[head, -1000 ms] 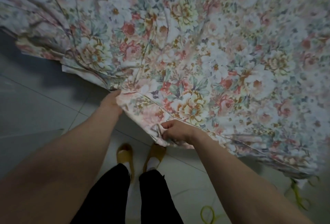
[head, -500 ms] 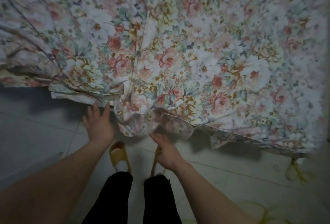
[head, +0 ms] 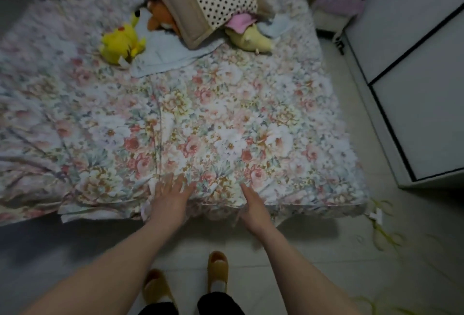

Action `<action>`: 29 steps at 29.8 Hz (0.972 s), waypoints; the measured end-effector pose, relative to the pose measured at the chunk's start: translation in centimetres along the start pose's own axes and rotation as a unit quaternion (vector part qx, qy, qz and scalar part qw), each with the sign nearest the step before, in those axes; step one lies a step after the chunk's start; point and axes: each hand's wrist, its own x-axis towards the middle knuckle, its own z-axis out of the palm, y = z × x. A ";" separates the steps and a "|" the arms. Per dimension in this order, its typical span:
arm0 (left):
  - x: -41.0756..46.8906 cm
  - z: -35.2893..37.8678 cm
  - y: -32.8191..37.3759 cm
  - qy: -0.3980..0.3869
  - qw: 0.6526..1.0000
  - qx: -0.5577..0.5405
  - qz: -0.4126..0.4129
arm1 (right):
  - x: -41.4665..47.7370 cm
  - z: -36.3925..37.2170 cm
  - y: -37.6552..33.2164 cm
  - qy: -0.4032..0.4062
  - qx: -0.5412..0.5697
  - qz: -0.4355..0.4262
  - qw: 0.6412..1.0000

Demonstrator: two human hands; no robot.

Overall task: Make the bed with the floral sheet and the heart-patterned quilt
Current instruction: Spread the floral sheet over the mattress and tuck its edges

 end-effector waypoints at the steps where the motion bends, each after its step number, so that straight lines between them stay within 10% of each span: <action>1: -0.5 -1.2 1.0 0.005 1.000 0.011 0.012 | -1.0 -1.3 0.0 0.010 0.000 0.003 1.000; 29: 1.3 -4.8 26.9 -0.010 0.953 0.183 0.240 | -10.4 -14.3 17.8 0.176 0.097 0.094 0.975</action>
